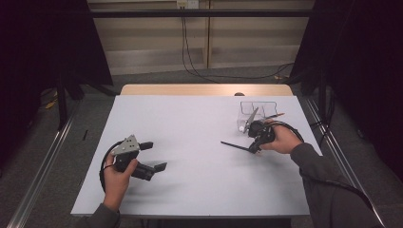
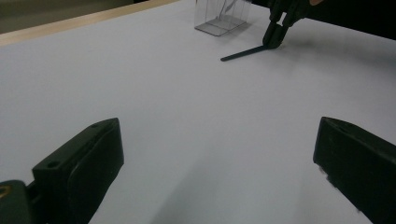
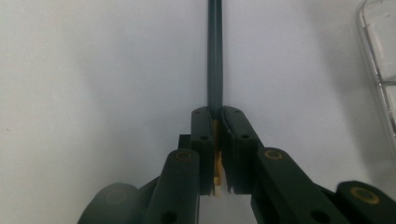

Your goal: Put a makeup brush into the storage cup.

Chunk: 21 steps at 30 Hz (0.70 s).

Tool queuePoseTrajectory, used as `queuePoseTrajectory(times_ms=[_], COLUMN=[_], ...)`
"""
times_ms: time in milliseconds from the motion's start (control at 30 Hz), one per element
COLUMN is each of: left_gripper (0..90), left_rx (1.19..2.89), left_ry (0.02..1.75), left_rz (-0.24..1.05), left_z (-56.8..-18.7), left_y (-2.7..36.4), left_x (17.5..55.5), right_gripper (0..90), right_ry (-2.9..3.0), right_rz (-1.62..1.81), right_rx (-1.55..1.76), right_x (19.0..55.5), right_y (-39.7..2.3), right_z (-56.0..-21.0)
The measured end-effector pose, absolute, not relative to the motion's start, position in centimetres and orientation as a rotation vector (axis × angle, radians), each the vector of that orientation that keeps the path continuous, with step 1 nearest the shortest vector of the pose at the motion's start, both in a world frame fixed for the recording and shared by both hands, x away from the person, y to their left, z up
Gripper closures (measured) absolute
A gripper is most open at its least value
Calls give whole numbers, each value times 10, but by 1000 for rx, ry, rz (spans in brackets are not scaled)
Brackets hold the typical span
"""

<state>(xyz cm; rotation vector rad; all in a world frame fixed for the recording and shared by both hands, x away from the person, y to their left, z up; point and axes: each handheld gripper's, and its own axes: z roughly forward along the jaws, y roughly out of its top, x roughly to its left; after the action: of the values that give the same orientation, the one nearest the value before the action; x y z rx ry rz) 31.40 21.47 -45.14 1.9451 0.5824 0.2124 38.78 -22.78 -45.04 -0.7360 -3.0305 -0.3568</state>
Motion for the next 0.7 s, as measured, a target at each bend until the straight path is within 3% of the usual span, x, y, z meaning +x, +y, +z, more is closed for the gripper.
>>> queuePoseTrajectory(times_ms=[700], left_gripper=[14], left_rx=[1979], left_ry=[569], left_rz=[197], left_z=[-449], left_y=[204], left_x=[317], right_gripper=[847], right_ry=[-3067], right_rz=[-406], right_rx=[-633], right_x=[378], right_y=[-221], right_z=[-441])
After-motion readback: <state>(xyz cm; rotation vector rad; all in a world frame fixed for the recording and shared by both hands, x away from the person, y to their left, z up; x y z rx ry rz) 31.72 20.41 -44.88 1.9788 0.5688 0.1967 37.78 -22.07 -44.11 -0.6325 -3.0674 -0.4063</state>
